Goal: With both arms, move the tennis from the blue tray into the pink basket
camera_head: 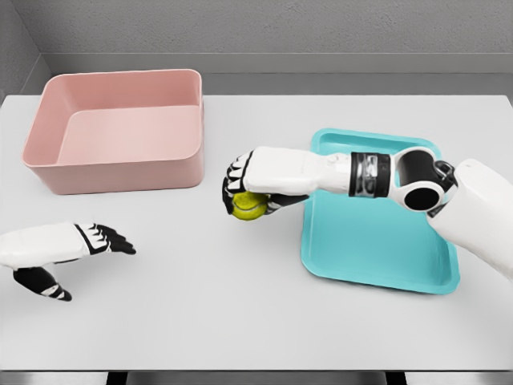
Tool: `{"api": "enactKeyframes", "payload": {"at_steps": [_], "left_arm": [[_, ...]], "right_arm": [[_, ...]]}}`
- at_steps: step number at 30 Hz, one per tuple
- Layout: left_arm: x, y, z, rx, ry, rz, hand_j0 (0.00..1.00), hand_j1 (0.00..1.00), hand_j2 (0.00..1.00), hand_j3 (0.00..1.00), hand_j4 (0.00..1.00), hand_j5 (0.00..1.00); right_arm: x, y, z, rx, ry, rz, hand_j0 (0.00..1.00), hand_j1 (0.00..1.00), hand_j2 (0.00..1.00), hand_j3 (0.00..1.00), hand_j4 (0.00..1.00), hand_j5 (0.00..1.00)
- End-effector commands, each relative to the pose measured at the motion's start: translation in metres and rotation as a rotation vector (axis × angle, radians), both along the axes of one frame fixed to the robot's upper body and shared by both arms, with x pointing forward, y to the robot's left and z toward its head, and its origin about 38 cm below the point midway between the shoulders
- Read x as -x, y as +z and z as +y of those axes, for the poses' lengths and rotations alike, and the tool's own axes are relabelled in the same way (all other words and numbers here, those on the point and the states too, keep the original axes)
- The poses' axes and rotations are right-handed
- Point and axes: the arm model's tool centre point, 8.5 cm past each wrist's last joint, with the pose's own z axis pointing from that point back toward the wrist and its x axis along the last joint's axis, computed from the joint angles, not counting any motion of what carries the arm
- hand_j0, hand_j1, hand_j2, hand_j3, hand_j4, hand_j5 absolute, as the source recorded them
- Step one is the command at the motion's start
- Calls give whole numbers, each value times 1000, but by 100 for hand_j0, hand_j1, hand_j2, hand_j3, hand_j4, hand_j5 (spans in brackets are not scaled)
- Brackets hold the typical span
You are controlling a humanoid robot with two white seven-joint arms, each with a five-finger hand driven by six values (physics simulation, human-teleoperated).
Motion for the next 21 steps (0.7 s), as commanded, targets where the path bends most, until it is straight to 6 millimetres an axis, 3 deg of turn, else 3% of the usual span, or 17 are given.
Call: {"api": "enactKeyframes", "payload": {"at_steps": [1, 6, 8, 10, 13, 21], "left_arm": [[-2, 6, 0, 13, 6, 1, 100, 100, 100, 100, 100, 100], [-7, 19, -3, 60, 16, -20, 100, 100, 100, 100, 100, 100], [-9, 23, -3, 63, 16, -32, 100, 100, 100, 100, 100, 100], [-11, 27, -4, 75, 20, -44, 100, 100, 100, 100, 100, 100], [-14, 33, -4, 82, 22, -63, 100, 100, 100, 100, 100, 100], [-13, 33, -3, 106, 35, -55, 100, 100, 100, 100, 100, 100]], "right_arm": [[5, -10, 19, 14, 34, 4, 46, 46, 46, 46, 46, 46], [15, -22, 41, 44, 88, 10, 46, 46, 46, 46, 46, 46], [15, -23, 41, 44, 86, 10, 46, 46, 46, 46, 46, 46], [12, -21, 39, 43, 76, 8, 66, 66, 66, 66, 66, 66], [11, -23, 38, 49, 71, 12, 76, 76, 76, 76, 76, 76], [12, -29, 41, 89, 76, -15, 88, 88, 88, 88, 88, 88]]}}
